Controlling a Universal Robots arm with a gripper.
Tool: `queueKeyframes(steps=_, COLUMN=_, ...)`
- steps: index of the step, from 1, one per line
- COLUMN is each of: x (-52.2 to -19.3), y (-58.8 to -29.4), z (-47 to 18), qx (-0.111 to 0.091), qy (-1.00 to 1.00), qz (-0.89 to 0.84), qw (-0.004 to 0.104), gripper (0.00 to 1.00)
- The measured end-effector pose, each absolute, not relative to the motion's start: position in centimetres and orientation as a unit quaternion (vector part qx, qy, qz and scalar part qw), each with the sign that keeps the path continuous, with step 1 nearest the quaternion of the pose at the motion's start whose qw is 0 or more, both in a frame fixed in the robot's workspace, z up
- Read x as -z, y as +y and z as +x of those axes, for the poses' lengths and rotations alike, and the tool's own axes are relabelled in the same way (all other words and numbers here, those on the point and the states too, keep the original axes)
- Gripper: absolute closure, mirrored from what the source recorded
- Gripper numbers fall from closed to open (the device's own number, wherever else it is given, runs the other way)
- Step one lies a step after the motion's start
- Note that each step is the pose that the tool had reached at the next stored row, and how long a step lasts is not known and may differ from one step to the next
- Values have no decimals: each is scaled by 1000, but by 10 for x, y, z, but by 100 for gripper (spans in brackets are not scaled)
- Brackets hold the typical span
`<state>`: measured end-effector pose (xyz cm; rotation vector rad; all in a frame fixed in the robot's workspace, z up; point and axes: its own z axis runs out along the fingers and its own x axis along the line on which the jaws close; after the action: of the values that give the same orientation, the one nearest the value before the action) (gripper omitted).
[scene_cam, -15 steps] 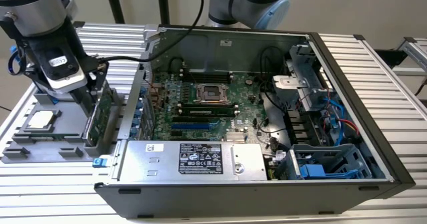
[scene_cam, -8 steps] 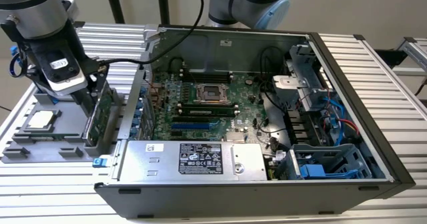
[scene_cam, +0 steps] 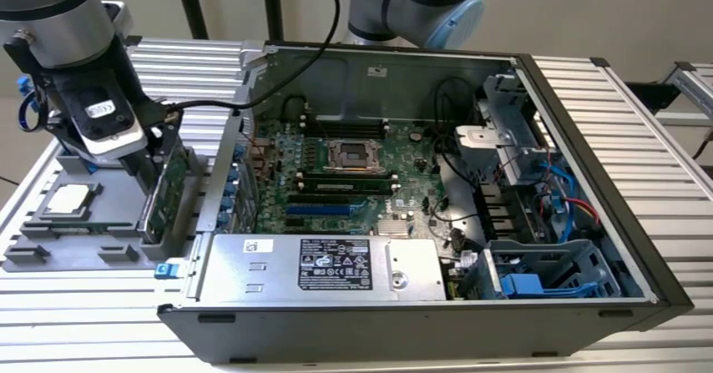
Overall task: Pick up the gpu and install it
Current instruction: 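Pick up the gpu and move the gpu toward the slot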
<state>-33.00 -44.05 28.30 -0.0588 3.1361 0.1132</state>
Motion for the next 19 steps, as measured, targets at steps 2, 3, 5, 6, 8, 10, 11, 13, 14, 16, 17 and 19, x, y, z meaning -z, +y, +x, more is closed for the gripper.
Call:
queueKeyframes(steps=2, x=-283, y=-440, z=-330, qx=-36, qy=999, qz=-19, qw=1, gripper=0)
queueKeyframes(steps=3, x=-283, y=-440, z=-330, qx=-36, qy=999, qz=-19, qw=2, gripper=0)
queueKeyframes(steps=5, x=-282, y=-440, z=-330, qx=-36, qy=999, qz=-19, qw=2, gripper=0)
queueKeyframes(steps=6, x=-281, y=-440, z=-330, qx=-36, qy=999, qz=-19, qw=2, gripper=0)
queueKeyframes(steps=8, x=-280, y=-440, z=-330, qx=-36, qy=999, qz=-19, qw=2, gripper=0)
queueKeyframes(steps=10, x=-278, y=-440, z=-330, qx=-36, qy=999, qz=-18, qw=1, gripper=0)
queueKeyframes(steps=11, x=-278, y=-440, z=-330, qx=-36, qy=999, qz=-18, qw=1, gripper=0)
queueKeyframes(steps=13, x=-276, y=-440, z=-330, qx=-36, qy=999, qz=-18, qw=1, gripper=0)
queueKeyframes(steps=14, x=-275, y=-440, z=-330, qx=-36, qy=999, qz=-17, qw=1, gripper=0)
queueKeyframes(steps=16, x=-273, y=-440, z=-330, qx=-36, qy=999, qz=-17, qw=1, gripper=0)
queueKeyframes(steps=17, x=-272, y=-440, z=-330, qx=-36, qy=999, qz=-16, qw=1, gripper=0)
queueKeyframes(steps=19, x=-271, y=-440, z=-330, qx=-36, qy=999, qz=-16, qw=1, gripper=0)
